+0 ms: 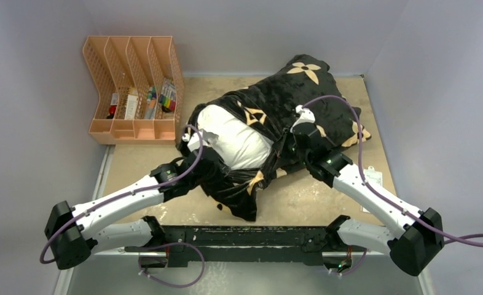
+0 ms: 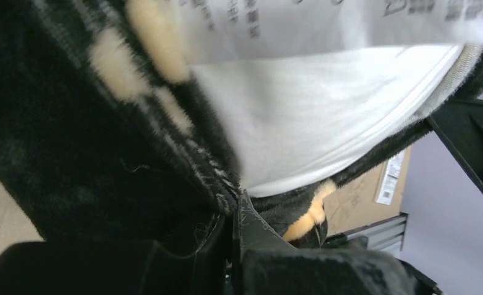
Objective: Remove the pillowcase from the pillow
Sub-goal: Remove the pillow from the pillowcase.
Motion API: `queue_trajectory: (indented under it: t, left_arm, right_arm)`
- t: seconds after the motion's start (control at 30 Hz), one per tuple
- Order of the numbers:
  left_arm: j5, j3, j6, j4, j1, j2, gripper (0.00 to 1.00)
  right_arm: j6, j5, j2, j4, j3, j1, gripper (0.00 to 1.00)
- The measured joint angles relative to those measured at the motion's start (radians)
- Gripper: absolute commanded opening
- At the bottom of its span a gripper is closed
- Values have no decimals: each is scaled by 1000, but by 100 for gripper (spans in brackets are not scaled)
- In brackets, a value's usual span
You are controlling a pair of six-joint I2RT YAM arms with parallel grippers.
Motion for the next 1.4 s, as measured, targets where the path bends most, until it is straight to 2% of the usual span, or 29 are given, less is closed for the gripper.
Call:
queue_trajectory:
  t: [0.23, 0.33, 0.43, 0.5, 0.63, 0.67, 0.77, 0.9, 1.0, 1.23, 1.3, 1.4]
  left_arm:
    - [-47, -144, -128, -37, 0, -250, 0]
    - [-62, -243, -210, -46, -1, -385, 0]
    - [-61, -314, -254, -28, -2, -449, 0]
    - [-58, -344, -265, 0, -2, -433, 0]
    - [-35, -365, -262, 115, -2, -251, 0]
    - [-34, -365, -259, 137, -2, -221, 0]
    - [-38, -359, -238, 186, -2, -145, 0]
    - [-49, -350, -211, 193, -2, -151, 0]
    - [-55, -350, -198, 193, -3, -167, 0]
    - [-65, -365, -183, 197, -7, -221, 0]
    - [-64, -372, -182, 204, -7, -228, 0]
    - [-64, -377, -181, 213, -7, -230, 0]
  right_arm:
    - [-88, 63, 89, -85, 129, -46, 0]
    - [-92, 30, 113, -106, 138, -71, 0]
    - [-108, -53, 95, -76, 96, -78, 0]
    - [-115, -119, 64, -35, 44, -93, 0]
    - [-130, -245, 22, -8, -19, -126, 0]
    - [-139, -280, 20, -12, -20, -131, 3]
    - [-167, -376, 18, -27, -11, -138, 17]
    - [-186, -476, 7, -58, 30, -141, 37]
    - [-172, -544, -15, -50, 60, -141, 48]
    - [-18, -692, -23, 112, 60, -119, 49]
    - [-1, -675, -2, 122, 77, -61, 48]
    - [-3, -591, 58, 97, 152, 97, 46]
